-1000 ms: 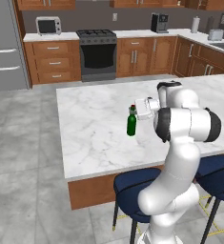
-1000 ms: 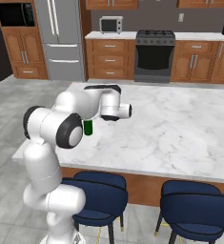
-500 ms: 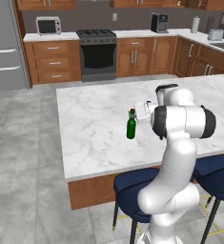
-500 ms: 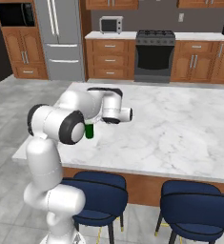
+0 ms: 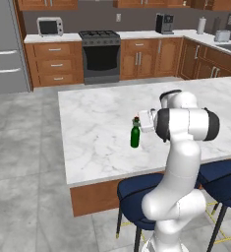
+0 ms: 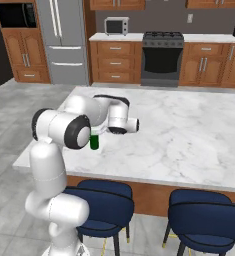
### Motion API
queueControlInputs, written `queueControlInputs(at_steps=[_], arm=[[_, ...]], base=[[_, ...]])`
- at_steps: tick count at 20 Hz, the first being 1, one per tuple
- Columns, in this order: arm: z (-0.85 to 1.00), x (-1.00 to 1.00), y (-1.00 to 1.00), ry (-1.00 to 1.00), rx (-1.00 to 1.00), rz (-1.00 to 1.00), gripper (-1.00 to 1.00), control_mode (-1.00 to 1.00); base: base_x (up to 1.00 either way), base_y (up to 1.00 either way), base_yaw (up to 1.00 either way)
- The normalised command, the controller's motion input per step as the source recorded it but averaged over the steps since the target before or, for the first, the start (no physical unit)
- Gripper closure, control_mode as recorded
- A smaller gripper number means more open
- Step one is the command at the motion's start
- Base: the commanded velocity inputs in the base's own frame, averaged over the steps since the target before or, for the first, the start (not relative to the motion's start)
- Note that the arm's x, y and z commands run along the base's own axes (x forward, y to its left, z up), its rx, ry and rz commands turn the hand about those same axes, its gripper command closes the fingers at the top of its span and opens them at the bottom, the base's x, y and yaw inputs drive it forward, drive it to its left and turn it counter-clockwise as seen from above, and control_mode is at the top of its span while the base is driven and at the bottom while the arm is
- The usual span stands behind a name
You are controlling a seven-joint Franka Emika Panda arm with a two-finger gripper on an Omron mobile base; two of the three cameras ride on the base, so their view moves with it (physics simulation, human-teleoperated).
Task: Get the candle and the beer from the cabinet and move them to the dining counter.
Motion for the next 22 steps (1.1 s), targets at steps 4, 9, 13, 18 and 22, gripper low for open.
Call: queueControlInputs(at_steps=[4, 9, 13, 18, 22], arm=[[-0.19, 0.01, 0.00, 0.00, 0.00, 0.00, 1.00, -1.00], [-0.04, 0.10, 0.00, 0.00, 0.00, 0.00, 1.00, -1.00], [0.00, 0.26, 0.00, 0.00, 0.00, 0.00, 1.00, -1.00], [0.00, 0.35, 0.00, 0.00, 0.00, 0.00, 1.00, -1.00], [0.00, 0.36, 0.00, 0.00, 0.00, 0.00, 1.00, -1.00]], base=[[0.00, 0.00, 0.00], [0.00, 0.00, 0.00], [0.00, 0.00, 0.00], [0.00, 0.00, 0.00], [0.00, 0.00, 0.00]])
